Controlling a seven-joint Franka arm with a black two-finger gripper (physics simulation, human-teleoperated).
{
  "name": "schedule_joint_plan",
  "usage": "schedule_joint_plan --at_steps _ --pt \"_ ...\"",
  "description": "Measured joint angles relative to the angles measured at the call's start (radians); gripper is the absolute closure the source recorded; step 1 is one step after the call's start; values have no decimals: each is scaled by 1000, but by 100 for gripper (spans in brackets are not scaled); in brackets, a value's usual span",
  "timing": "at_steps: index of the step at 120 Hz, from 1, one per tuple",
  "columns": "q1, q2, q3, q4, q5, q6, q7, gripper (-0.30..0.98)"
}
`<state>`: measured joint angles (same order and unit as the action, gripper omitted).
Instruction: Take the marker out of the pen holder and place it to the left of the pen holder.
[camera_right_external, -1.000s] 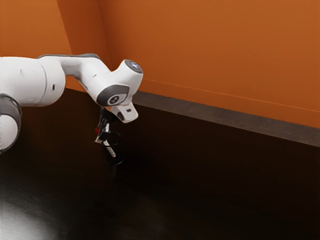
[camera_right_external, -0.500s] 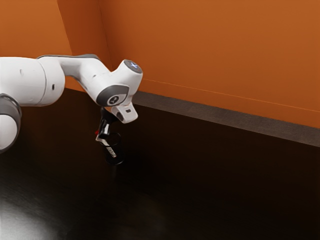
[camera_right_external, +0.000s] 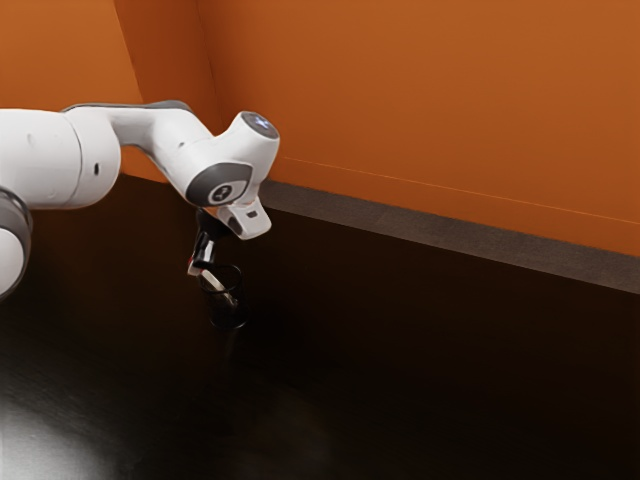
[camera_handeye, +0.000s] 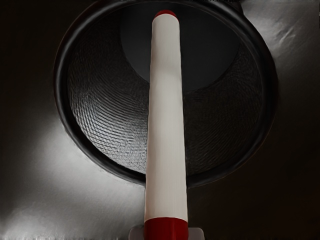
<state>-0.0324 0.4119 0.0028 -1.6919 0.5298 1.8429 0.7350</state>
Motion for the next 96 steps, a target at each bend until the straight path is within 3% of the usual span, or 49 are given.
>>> schedule_joint_plan --at_steps 35,59,76,96 --pt "22 -251 1 -106 -5 -28 -21 79" --pt "106 -380 62 -186 -79 -33 -82 79" --pt "159 -388 135 -271 -151 92 -148 79" --pt "233 -380 171 -361 -167 307 -247 79"
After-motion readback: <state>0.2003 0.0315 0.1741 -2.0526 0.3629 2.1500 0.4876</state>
